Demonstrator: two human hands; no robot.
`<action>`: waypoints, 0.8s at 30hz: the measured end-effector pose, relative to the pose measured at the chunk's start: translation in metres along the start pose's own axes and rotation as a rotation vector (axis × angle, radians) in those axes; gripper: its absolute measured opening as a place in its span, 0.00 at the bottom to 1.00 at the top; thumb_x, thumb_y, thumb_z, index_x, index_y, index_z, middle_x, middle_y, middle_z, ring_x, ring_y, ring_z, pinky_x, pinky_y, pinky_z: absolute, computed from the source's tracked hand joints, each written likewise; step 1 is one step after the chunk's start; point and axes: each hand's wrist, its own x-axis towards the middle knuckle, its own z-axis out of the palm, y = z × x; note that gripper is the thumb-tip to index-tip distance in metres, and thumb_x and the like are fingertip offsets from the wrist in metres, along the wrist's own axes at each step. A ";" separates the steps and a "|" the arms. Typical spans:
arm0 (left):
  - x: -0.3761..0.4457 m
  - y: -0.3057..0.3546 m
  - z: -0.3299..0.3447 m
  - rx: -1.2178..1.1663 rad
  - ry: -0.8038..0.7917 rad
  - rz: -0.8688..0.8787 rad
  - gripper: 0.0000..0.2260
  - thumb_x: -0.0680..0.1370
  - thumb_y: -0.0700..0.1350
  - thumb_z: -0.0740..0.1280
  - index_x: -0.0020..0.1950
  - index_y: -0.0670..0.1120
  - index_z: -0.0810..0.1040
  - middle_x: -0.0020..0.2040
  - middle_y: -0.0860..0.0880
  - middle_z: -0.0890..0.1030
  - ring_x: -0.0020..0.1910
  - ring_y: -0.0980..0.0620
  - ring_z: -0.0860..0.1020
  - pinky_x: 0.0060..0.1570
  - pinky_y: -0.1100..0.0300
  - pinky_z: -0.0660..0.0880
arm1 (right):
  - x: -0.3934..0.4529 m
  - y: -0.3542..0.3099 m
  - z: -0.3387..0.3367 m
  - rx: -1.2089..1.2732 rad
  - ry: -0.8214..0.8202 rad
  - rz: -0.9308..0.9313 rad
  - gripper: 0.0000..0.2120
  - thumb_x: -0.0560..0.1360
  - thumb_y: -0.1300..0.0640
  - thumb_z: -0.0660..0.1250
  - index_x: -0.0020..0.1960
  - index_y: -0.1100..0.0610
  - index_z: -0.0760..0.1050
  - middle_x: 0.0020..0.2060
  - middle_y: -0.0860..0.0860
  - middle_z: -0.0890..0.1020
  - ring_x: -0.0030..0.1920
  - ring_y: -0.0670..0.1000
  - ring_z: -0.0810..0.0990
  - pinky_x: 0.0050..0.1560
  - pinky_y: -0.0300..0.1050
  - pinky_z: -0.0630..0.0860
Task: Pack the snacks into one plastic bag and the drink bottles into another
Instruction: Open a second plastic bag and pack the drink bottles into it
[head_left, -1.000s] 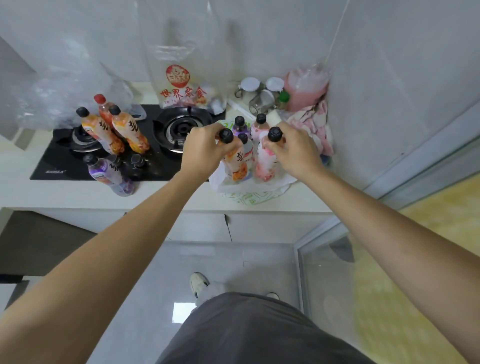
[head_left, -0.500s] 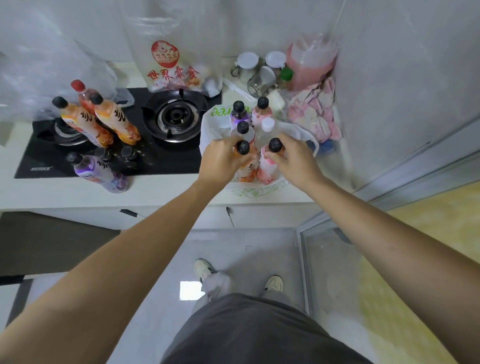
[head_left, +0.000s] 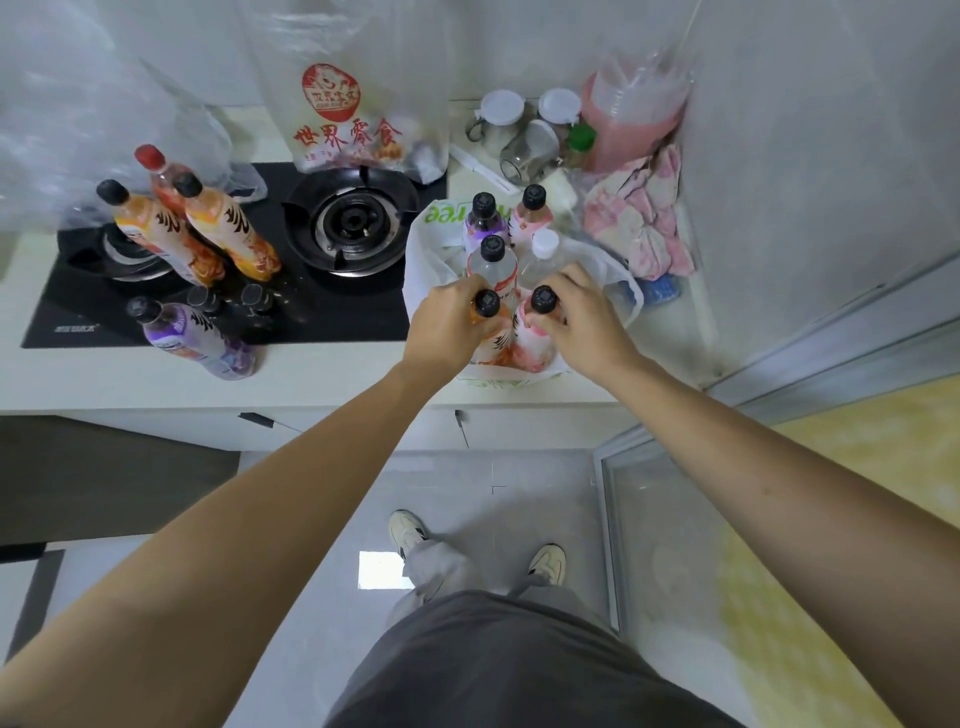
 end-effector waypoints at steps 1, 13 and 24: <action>-0.001 0.000 0.000 0.001 0.003 -0.002 0.13 0.73 0.53 0.76 0.50 0.47 0.78 0.45 0.51 0.82 0.42 0.47 0.80 0.43 0.44 0.79 | 0.000 0.000 0.001 0.000 0.006 -0.005 0.11 0.76 0.56 0.74 0.54 0.59 0.77 0.55 0.51 0.72 0.51 0.50 0.76 0.53 0.50 0.76; -0.010 0.000 -0.023 0.077 0.102 0.034 0.22 0.80 0.62 0.65 0.66 0.47 0.78 0.62 0.51 0.81 0.60 0.51 0.80 0.56 0.52 0.78 | 0.007 -0.026 -0.013 -0.253 0.060 -0.029 0.15 0.77 0.48 0.71 0.61 0.54 0.76 0.61 0.49 0.76 0.63 0.53 0.75 0.47 0.48 0.74; -0.048 -0.035 -0.101 0.200 0.278 -0.084 0.23 0.81 0.62 0.62 0.68 0.49 0.76 0.64 0.50 0.80 0.64 0.48 0.76 0.58 0.49 0.77 | 0.053 -0.109 -0.003 -0.253 0.007 -0.289 0.16 0.79 0.50 0.67 0.64 0.56 0.75 0.60 0.51 0.78 0.63 0.55 0.75 0.56 0.55 0.77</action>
